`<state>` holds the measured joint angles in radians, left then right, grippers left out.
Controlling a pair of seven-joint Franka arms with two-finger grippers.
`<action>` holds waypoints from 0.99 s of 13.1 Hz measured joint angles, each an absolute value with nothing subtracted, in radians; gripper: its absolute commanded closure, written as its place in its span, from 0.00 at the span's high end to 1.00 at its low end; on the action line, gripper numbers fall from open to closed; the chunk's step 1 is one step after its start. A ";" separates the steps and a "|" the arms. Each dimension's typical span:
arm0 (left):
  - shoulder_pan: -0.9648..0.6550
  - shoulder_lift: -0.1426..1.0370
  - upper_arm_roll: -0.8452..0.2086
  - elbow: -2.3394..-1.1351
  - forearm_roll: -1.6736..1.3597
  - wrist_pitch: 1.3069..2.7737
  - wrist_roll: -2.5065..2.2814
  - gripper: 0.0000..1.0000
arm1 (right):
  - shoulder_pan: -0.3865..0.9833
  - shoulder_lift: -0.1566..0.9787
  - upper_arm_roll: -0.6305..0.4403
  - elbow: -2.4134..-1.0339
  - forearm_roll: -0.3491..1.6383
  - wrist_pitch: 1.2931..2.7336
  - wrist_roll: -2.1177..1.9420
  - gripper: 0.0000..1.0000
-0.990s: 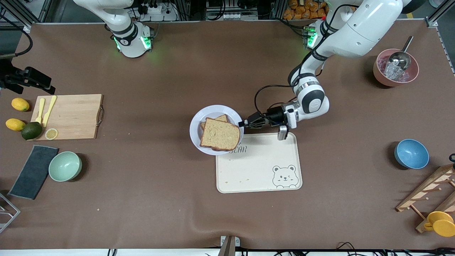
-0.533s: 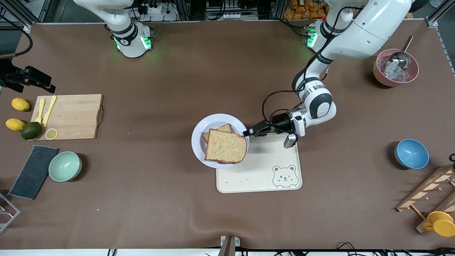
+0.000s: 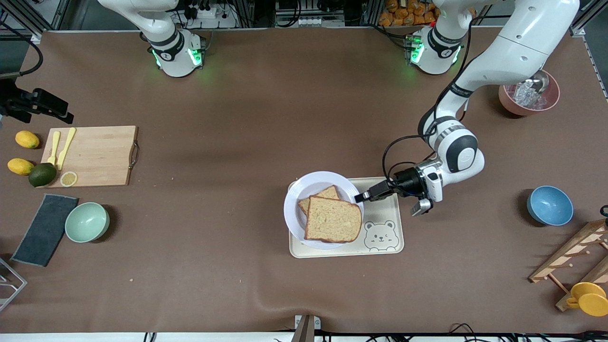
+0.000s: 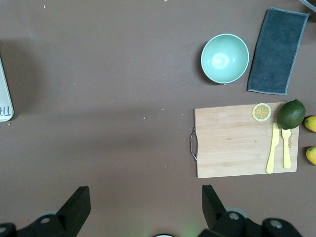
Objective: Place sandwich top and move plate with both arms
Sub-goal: 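Push the plate onto the bear tray with the left gripper, then open the left gripper and withdraw it from the plate rim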
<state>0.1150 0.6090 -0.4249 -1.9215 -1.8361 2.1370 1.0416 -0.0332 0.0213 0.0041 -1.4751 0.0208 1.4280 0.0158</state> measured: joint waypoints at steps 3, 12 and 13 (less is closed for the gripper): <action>0.133 0.654 -0.421 -1.883 -1.774 2.137 1.041 0.00 | -0.033 0.024 0.004 -1.475 0.021 1.428 0.016 1.00; 0.227 0.730 -0.390 -1.850 -1.563 2.121 1.041 0.00 | -0.033 0.025 0.003 -1.475 0.021 1.428 0.016 1.00; 0.228 0.737 -0.383 -1.849 -1.555 2.118 1.041 0.00 | -0.033 0.025 0.003 -1.475 0.021 1.428 0.016 1.00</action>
